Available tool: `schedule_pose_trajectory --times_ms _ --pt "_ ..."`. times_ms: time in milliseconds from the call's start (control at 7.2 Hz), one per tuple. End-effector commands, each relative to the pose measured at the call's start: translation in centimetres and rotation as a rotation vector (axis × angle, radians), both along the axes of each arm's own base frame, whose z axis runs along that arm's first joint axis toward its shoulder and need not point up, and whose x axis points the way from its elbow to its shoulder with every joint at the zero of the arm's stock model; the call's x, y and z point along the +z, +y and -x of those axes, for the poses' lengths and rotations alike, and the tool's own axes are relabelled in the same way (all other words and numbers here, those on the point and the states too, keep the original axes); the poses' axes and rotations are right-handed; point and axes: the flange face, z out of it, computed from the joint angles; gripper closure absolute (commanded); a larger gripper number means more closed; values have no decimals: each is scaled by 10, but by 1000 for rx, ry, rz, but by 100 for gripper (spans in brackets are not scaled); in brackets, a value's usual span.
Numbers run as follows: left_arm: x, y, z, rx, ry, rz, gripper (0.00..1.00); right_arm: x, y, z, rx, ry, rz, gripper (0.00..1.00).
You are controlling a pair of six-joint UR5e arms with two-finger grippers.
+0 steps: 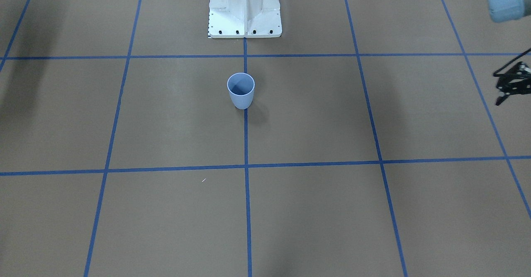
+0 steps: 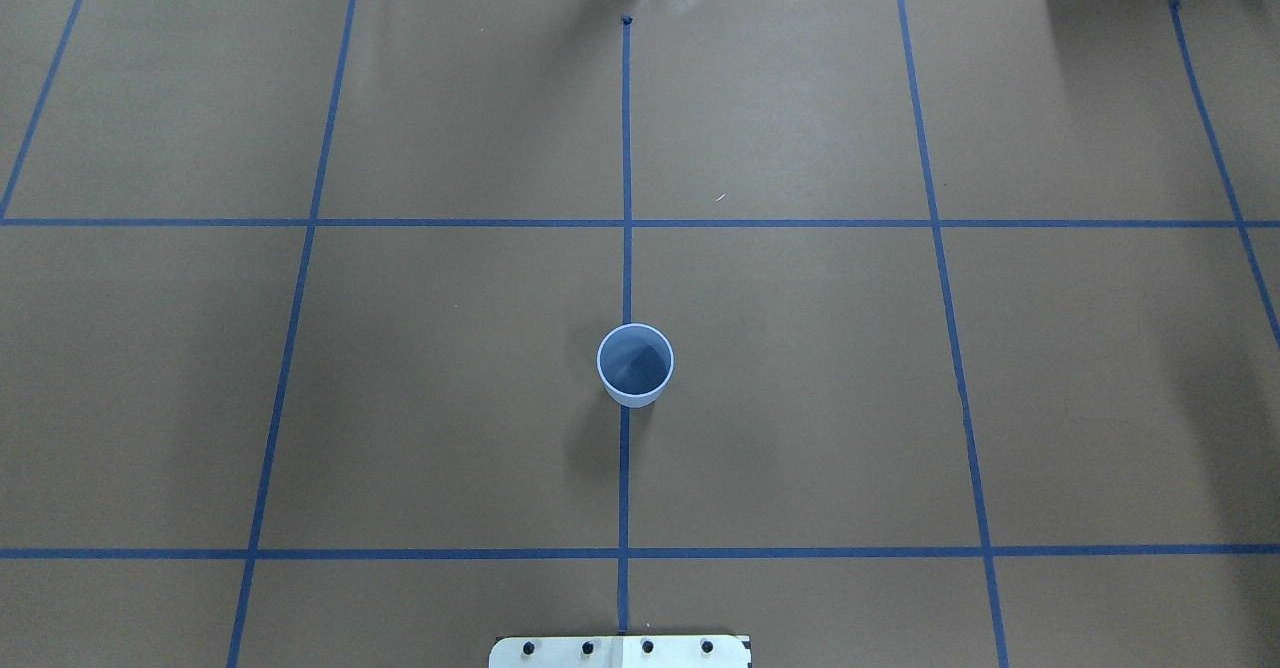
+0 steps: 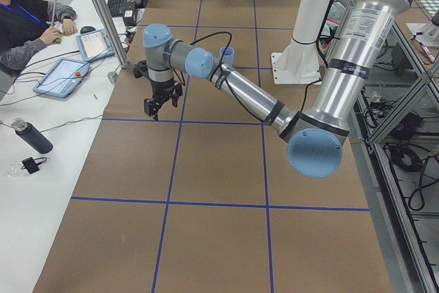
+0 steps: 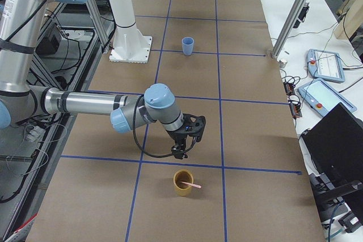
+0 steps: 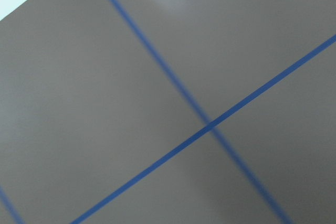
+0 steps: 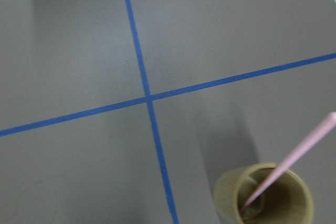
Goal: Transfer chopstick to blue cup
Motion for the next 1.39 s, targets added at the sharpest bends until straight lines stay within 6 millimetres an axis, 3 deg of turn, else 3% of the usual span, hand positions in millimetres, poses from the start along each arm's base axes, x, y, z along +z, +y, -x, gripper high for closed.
schedule_pose_trajectory --times_ms 0,139,417,556,833,1250 --pt "75 30 52 -49 -3 -33 1 61 31 -31 109 44 58 0" --pt "79 34 53 -55 -1 -36 1 75 19 -38 143 85 61 1" --pt "79 34 53 -55 -1 -36 1 88 8 -42 264 81 100 4" --pt "79 34 53 -55 -1 -36 1 92 -7 -42 282 72 83 5" --pt "77 35 52 -55 1 -40 1 79 -46 -31 320 32 90 6" --pt "75 34 52 -54 1 -43 1 87 -48 -16 304 25 110 22"
